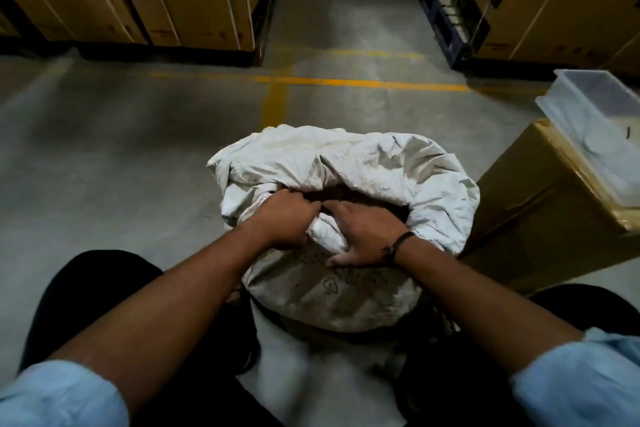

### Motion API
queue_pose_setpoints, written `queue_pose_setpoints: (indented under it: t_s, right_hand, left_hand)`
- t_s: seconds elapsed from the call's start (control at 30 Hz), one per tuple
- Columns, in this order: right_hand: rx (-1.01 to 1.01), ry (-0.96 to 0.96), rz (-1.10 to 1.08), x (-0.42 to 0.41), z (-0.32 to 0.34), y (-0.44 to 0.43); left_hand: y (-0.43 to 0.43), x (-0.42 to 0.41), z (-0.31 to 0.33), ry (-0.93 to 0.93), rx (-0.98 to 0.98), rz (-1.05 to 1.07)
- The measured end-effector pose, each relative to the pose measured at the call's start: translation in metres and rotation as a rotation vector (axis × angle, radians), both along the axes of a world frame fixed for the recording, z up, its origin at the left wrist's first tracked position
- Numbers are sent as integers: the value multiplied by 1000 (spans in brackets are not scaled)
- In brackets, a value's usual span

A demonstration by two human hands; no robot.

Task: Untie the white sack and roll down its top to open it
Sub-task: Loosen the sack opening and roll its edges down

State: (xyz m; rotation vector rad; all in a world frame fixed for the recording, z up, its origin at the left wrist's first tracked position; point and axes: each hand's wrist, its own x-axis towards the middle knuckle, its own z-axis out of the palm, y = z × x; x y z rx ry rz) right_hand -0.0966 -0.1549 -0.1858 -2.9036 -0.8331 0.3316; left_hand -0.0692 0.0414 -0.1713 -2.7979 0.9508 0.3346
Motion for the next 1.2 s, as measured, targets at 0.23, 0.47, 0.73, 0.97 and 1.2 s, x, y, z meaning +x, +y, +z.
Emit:
queue_pose_setpoints:
  t_s: [0.23,0.47,0.73,0.97,1.2]
  right_hand:
    - [-110,-304,-23,1,-23,18]
    - [-80,-666,79,-8,-35,23]
    - [-54,-482,110,-14,-33,12]
    - [13,-470,120,-27,-31,31]
    - [-16,-422,60,-22,-34,29]
  left_hand:
    - [5,-1,4,87,-110,73]
    - [9,7,12,207,29,34]
    - [50,38,15,-51,23,68]
    - [78,63,41,146,168,191]
    - [-2,28,22,403,100,-107]
